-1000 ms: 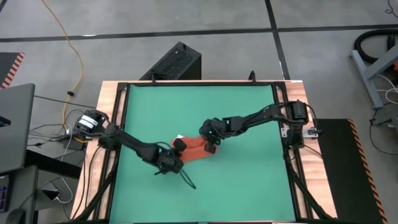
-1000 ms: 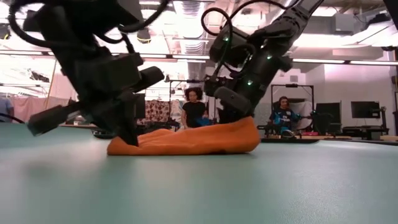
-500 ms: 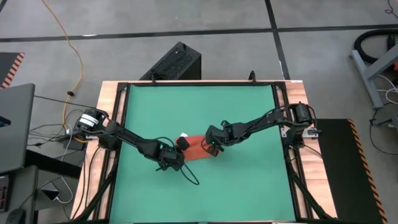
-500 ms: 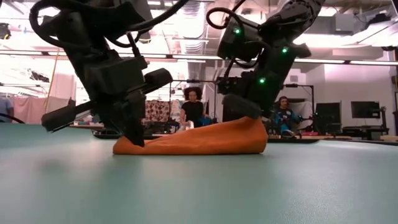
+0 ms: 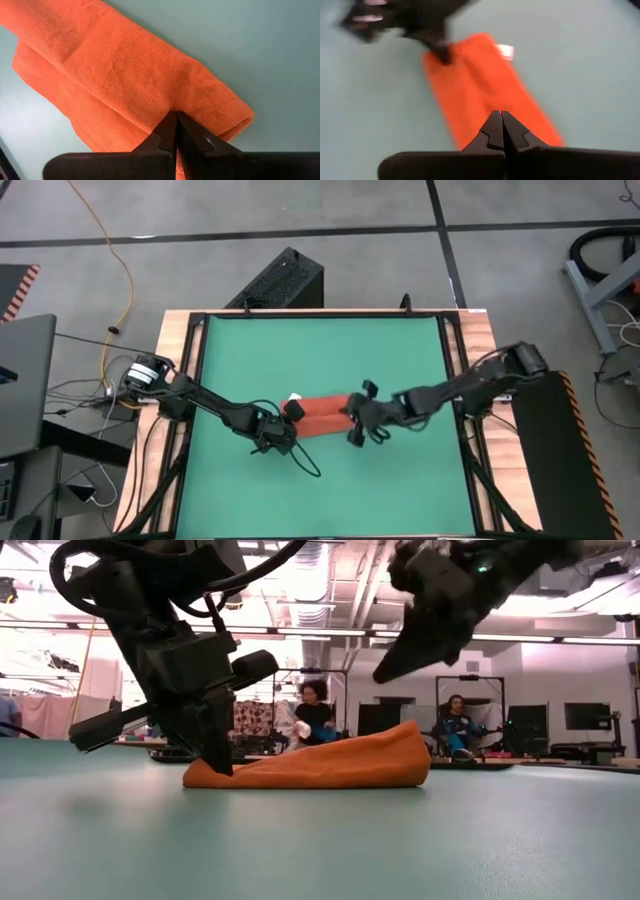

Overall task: Roll towel
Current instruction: Roll the orange towel

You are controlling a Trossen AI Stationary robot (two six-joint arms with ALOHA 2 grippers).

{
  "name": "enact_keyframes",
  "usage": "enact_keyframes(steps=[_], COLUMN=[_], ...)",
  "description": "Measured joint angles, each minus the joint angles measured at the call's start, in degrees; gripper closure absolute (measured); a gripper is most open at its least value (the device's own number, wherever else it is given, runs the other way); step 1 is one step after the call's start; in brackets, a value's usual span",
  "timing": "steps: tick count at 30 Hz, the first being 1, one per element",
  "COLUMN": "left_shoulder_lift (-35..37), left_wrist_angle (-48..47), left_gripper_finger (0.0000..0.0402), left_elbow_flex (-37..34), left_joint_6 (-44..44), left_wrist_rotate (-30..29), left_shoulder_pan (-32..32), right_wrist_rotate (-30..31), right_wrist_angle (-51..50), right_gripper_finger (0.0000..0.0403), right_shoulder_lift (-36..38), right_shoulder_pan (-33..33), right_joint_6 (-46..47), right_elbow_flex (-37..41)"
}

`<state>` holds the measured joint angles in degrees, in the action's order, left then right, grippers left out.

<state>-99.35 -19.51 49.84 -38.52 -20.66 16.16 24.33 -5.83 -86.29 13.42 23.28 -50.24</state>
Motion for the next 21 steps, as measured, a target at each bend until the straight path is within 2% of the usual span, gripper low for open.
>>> enact_keyframes(steps=[3,7,21], left_shoulder_lift=[0.0,0.0,0.0], left_wrist_angle=[0.0,0.1,-0.3], left_gripper_finger=[0.0401,0.0401,0.0401], left_elbow_flex=[0.0,0.0,0.0], left_joint_6=[0.0,0.1,2.2], left_wrist_rotate=[0.1,0.3,0.4], left_shoulder_pan=[0.0,-0.1,-0.1], right_wrist_rotate=[0.0,-0.2,-5.1], right_wrist_angle=[7.5,10.3,10.0], right_gripper_finger=[0.0402,0.0402,0.0403], right_shoulder_lift=[-2.7,-5.9,-16.0], right_shoulder_pan=[1.4,1.1,-2.4], right_joint_6=[-1.1,-1.3,2.1], right_elbow_flex=[2.3,2.3,2.3])
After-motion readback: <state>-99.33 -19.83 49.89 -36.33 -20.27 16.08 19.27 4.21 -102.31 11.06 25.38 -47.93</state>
